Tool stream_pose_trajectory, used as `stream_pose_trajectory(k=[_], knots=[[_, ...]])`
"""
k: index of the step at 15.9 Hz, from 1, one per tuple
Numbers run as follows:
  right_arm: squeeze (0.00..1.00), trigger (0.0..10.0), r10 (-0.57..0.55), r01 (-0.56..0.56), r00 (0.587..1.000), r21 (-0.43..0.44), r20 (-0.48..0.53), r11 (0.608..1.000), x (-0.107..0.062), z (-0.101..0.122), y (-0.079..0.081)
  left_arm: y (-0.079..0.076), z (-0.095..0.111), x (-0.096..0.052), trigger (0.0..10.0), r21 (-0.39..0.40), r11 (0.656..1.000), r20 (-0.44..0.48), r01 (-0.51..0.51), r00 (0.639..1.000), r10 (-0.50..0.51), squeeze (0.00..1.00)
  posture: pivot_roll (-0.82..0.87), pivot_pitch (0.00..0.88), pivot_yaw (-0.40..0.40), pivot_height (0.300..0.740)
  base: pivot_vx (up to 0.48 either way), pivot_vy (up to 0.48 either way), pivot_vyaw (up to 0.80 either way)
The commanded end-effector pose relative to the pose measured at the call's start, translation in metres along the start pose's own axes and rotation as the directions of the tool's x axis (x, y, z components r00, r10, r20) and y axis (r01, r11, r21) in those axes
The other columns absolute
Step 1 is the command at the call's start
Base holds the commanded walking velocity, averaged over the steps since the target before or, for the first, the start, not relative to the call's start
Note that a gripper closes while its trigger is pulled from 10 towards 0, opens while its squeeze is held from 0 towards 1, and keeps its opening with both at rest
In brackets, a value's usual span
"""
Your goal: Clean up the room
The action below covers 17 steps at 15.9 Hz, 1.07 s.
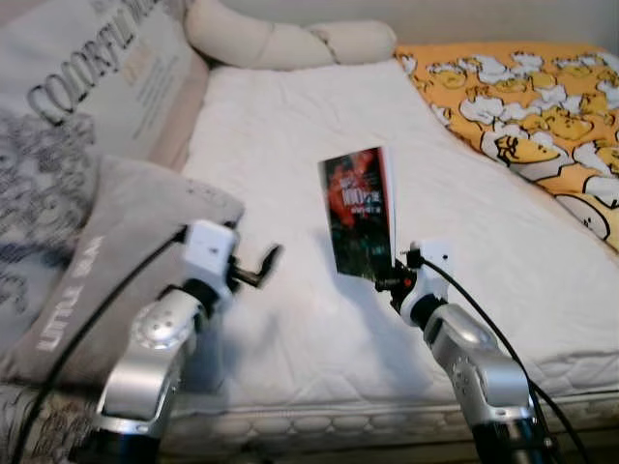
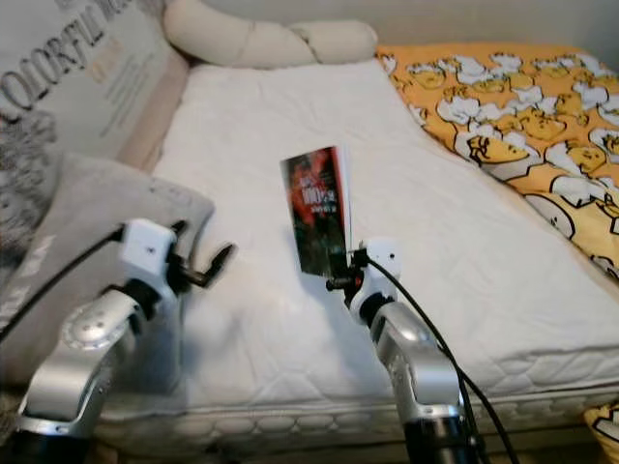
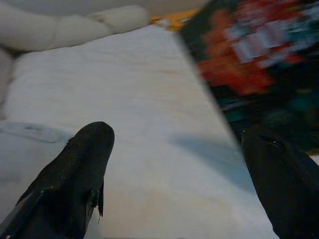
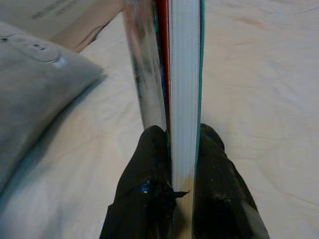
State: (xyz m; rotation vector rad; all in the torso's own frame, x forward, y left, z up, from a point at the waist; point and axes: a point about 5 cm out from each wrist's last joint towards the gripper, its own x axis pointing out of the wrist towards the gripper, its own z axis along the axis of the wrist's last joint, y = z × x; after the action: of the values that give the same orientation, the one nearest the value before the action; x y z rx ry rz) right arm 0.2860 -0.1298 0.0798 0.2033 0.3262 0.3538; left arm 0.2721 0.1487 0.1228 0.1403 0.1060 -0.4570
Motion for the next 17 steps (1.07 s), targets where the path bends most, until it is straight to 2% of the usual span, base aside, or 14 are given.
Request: stream_pose_trajectory(k=[1,3,4,6,7,10,12,13,15,17], knots=[[0.0,10.0,0.022,-0.022,0.999,0.017,0.035,1.0,0.004,0.013,0.0,0.0,0.0,-0.004,10.0,0.004,0.999,-0.018,0.039,0.999,-0.039,0.6,0.02,0.0,-0.001,0.74,0.0,0.0,0.0],[0.0,10.0,0.05,-0.051,0.999,0.067,0.015,0.996,0.009,0.014,0.0,0.0,0.0,-0.005,10.0,0.004,0.996,-0.039,0.087,0.995,-0.086,0.58,0.02,0.0,0.0,0.74,0.0,0.0,0.0],[0.0,10.0,0.139,-0.135,0.99,0.092,-0.038,0.987,0.018,0.016,0.004,0.004,0.0,-0.008,10.0,0.014,0.99,-0.068,0.141,0.988,-0.139,0.56,0.01,0.0,0.021,0.74,0.0,0.0,0.0],[0.0,10.0,0.235,-0.223,0.966,0.109,-0.111,0.969,0.027,0.015,0.01,0.008,0.001,-0.009,10.0,0.021,0.984,-0.088,0.176,0.981,-0.174,0.55,0.01,0.0,0.028,0.74,0.0,0.0,0.0],[0.0,10.0,0.283,-0.257,0.946,0.164,-0.158,0.952,0.035,0.014,0.01,0.01,0.003,-0.009,10.0,0.015,0.979,-0.099,0.202,0.975,-0.199,0.54,0.01,0.0,0.036,0.74,0.0,0.0,0.0],[0.0,10.0,0.313,-0.246,0.921,0.275,-0.232,0.929,0.048,0.014,0.007,0.009,0.006,-0.011,10.0,0.003,0.963,-0.122,0.269,0.956,-0.267,0.52,0.02,0.0,0.039,0.74,0.0,0.0,0.0],[0.0,10.0,0.371,-0.273,0.903,0.38,-0.215,0.884,0.053,0.016,0.004,0.009,0.006,-0.012,10.0,-0.008,0.953,-0.135,0.303,0.944,-0.301,0.51,0.02,0.0,0.04,0.74,0.0,0.0,0.0],[0.0,10.0,0.377,-0.26,0.895,0.409,-0.238,0.875,0.053,0.013,0.001,0.009,0.006,-0.012,10.0,-0.007,0.953,-0.138,0.304,0.943,-0.302,0.51,0.03,0.0,0.041,0.74,0.0,0.0,0.0],[0.0,10.0,0.369,-0.2,0.861,0.435,-0.35,0.878,0.049,-0.005,-0.009,0.009,0.009,-0.012,10.0,-0.012,0.94,-0.15,0.341,0.929,-0.339,0.5,0.03,0.0,0.05,0.74,0.0,0.0,0.0],[0.0,10.0,0.354,-0.176,0.841,0.413,-0.408,0.893,0.046,-0.013,-0.013,0.008,0.009,-0.013,10.0,-0.011,0.933,-0.161,0.359,0.921,-0.356,0.5,0.03,0.0,0.051,0.74,0.0,0.0,0.0]])
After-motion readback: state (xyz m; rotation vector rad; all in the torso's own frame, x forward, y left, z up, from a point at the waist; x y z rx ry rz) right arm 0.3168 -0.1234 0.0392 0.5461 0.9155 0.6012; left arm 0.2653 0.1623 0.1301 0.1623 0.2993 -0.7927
